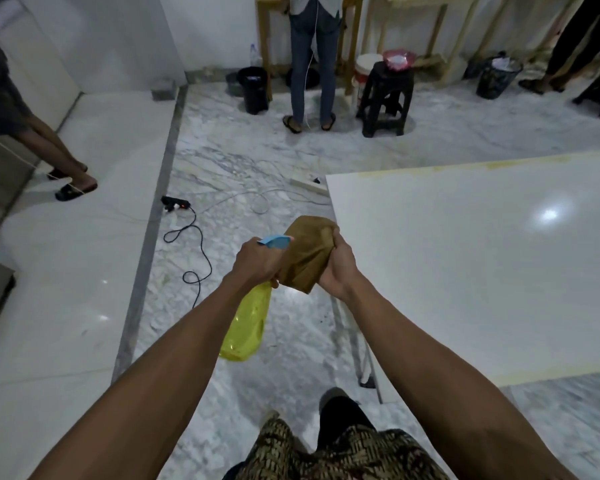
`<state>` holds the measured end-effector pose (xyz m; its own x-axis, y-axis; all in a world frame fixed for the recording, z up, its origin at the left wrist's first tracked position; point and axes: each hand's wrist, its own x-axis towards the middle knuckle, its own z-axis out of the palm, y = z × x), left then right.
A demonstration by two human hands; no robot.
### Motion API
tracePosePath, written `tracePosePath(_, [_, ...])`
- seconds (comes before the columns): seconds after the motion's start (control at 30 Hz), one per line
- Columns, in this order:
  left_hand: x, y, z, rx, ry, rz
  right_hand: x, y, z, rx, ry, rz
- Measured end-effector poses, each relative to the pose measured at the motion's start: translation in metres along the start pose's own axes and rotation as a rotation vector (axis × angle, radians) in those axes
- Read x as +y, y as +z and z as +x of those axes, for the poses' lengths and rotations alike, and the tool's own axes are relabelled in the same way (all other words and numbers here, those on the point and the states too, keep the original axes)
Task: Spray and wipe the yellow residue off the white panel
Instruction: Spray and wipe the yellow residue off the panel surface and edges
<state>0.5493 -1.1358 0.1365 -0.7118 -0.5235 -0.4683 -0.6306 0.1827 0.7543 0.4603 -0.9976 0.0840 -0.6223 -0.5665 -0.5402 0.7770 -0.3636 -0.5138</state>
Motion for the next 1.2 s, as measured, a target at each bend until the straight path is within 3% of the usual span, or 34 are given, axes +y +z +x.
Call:
tracePosePath(0.17, [-0.005,-0.002,0.047,-0.008,-0.005,-0.058,-0.01,0.006,0.032,-0.03,0.016,-0.011])
tracePosePath(0.57, [0.034,0.023,0.179,-0.124,-0.073,-0.17,-0.117,-0.027,0.198,0.491,-0.067,-0.569])
tracePosePath(0.67, [0.044,0.029,0.218,-0.131,-0.078,-0.196,-0.157,-0.022,0.242,0.682,-0.347,-0.926])
tracePosePath(0.73, [0.048,0.032,0.243,-0.127,-0.08,-0.194,-0.182,-0.02,0.274,0.646,-0.604,-1.141])
tracePosePath(0.8, [0.047,0.033,0.267,-0.113,-0.082,-0.178,-0.196,-0.026,0.314,0.588,-0.702,-1.352])
tracePosePath(0.83, [0.044,0.034,0.278,-0.11,-0.084,-0.171,-0.199,-0.033,0.335,0.565,-0.679,-1.473])
tracePosePath(0.97, [0.03,0.036,0.312,-0.1,-0.095,-0.144,-0.171,-0.078,0.401,0.281,-0.168,-2.117])
tracePosePath(1.0, [0.026,0.037,0.319,-0.097,-0.103,-0.129,-0.159,-0.086,0.407,0.254,-0.129,-2.188])
tracePosePath(1.13, [0.009,0.038,0.333,-0.108,-0.16,-0.091,-0.147,-0.08,0.415,0.493,-0.414,-2.109])
tracePosePath(1.2, [0.003,0.04,0.337,-0.122,-0.174,-0.081,-0.15,-0.076,0.428,0.55,-0.362,-2.112])
